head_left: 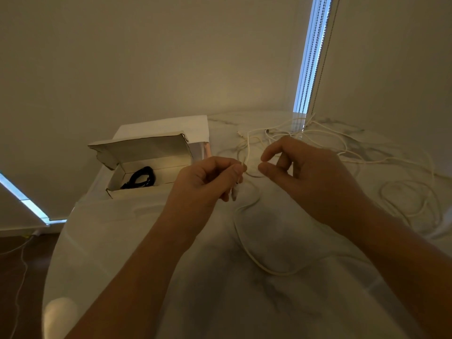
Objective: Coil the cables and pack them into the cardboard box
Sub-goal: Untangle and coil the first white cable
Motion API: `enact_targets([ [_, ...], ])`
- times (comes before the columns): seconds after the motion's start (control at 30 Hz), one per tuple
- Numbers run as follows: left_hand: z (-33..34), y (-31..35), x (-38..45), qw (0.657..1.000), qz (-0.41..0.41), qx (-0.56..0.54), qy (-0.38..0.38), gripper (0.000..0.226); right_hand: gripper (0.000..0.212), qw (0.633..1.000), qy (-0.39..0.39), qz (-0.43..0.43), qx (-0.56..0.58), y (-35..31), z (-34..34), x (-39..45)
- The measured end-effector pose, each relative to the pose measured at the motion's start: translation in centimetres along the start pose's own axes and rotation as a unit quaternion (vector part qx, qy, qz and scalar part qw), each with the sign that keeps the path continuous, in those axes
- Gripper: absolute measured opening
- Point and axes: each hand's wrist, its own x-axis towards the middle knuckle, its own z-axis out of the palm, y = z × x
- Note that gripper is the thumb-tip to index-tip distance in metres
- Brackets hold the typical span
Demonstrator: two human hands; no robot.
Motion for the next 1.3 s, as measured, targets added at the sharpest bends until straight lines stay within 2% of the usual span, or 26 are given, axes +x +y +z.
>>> enact_targets([
  [0.13,0.2,0.3,-0.3,0.999,-0.017,-0.012,-0.047,0.017,0.026,1.0,0.002,-0.002,-0.007,0.4,0.3,-0.1],
  [0.23,0.2,0.2,-0.4,0.995,-0.028,-0.01,-0.091,0.02,0.023,1.0,-0.007,-0.004,-0.013,0.6,0.6,-0.1],
  [0.47,0.2,0.4,-0.6,0.988,-0.045,-0.058,-0.138,0.027,0.021,1.0,-0.019,-0.01,0.02,0.7,0.6,0.0],
  [0.73,0.3,0.8,-0.6,0.98,-0.061,-0.131,-0.134,0.023,0.008,0.999,-0.007,-0.001,0.032,0.6,0.4,0.0],
  [1.0,0.5,0.6,-0.7,0.938,-0.103,-0.271,-0.19,0.027,0.005,0.998,0.028,0.034,0.039,1.0,0.5,-0.2],
  [1.13,0.5,0.3,-0.6,0.93,-0.097,-0.29,-0.205,0.03,0.006,0.986,-0.015,0.08,0.143,0.9,0.9,0.0],
  [1.3,-0.1,0.2,-0.1,0.907,-0.091,-0.369,-0.183,0.035,0.009,0.942,-0.066,0.127,0.305,0.2,1.6,-0.2],
])
